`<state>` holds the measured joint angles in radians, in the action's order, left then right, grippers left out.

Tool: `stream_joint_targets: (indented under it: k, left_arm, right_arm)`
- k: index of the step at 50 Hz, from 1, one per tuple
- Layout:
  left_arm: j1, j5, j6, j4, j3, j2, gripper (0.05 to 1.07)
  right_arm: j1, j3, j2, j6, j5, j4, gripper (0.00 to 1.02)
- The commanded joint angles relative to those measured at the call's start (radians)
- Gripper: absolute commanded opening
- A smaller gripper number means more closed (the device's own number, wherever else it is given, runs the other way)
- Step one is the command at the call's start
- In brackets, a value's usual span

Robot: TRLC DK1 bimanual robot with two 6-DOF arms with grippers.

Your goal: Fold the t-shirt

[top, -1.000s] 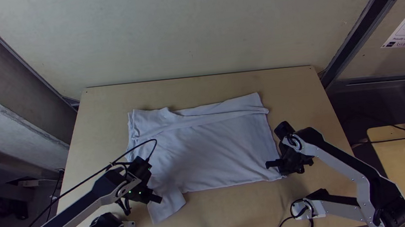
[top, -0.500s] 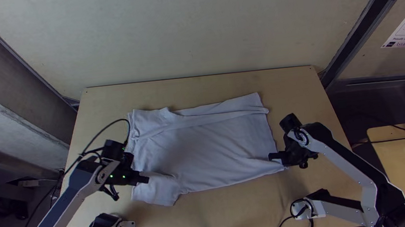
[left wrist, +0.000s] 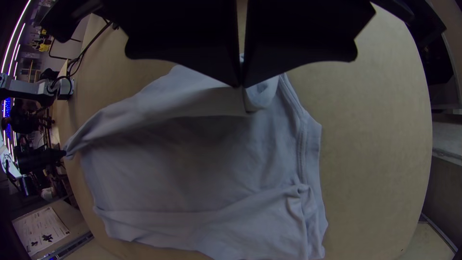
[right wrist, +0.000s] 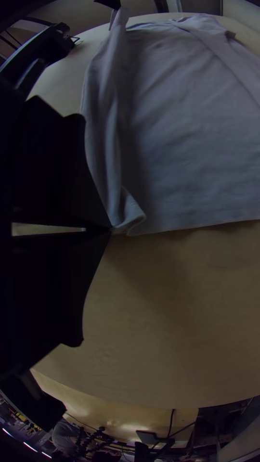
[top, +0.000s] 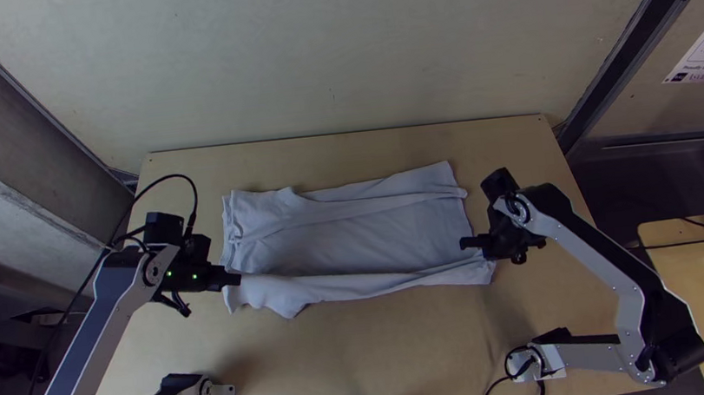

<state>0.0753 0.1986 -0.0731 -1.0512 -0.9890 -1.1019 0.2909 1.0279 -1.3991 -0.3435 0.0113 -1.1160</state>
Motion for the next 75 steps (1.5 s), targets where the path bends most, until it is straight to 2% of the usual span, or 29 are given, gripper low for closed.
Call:
stream_joint_targets:
  k: [1, 25, 75]
  left_arm:
    - [-0.022, 0.009, -0.036, 0.002, -0.048, -0.039, 0.08]
    - [-0.068, 0.012, -0.071, 0.06, -0.155, -0.21, 0.08]
    - [-0.098, 0.013, -0.106, 0.146, -0.636, -0.771, 0.08]
  right_arm:
    - [-0.013, 0.064, -0.043, -0.011, -0.013, -0.011, 0.02]
    - [-0.033, 0.353, -0.258, 0.012, -0.03, -0.01, 0.02]
    - [-0.073, 0.991, -0.798, 0.06, -0.03, -0.016, 0.02]
